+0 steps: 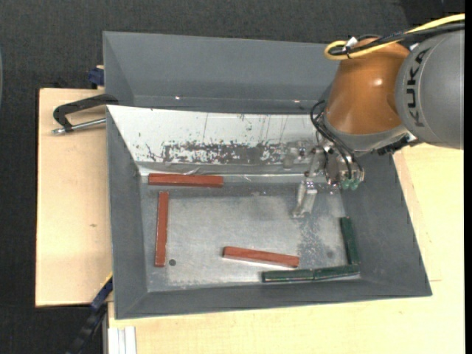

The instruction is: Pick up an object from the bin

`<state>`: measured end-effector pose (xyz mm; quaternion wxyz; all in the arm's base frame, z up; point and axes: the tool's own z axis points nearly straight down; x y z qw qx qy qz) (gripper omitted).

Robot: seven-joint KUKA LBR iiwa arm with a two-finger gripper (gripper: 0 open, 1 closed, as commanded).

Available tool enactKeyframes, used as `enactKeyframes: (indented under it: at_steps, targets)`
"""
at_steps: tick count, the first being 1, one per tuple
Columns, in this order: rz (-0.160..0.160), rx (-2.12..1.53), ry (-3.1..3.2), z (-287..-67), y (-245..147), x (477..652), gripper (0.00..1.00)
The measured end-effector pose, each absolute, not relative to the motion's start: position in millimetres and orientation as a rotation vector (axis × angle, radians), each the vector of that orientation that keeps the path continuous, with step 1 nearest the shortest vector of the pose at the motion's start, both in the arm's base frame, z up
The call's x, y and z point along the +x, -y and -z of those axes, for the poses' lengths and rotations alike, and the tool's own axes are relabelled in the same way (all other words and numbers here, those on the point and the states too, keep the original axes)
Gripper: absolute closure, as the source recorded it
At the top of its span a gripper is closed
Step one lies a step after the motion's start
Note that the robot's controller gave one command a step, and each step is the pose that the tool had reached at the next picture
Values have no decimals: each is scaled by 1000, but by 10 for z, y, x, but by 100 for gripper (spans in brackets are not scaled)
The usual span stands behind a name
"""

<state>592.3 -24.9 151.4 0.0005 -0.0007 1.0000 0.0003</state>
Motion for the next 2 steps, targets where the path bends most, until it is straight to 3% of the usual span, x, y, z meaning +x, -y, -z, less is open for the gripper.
enactKeyframes:
  at_steps: [1,2]
  targets:
    - [-1,-127,-3132,-1178,280,5568,0]
    - [0,-169,-3139,-1024,275,5408,0]
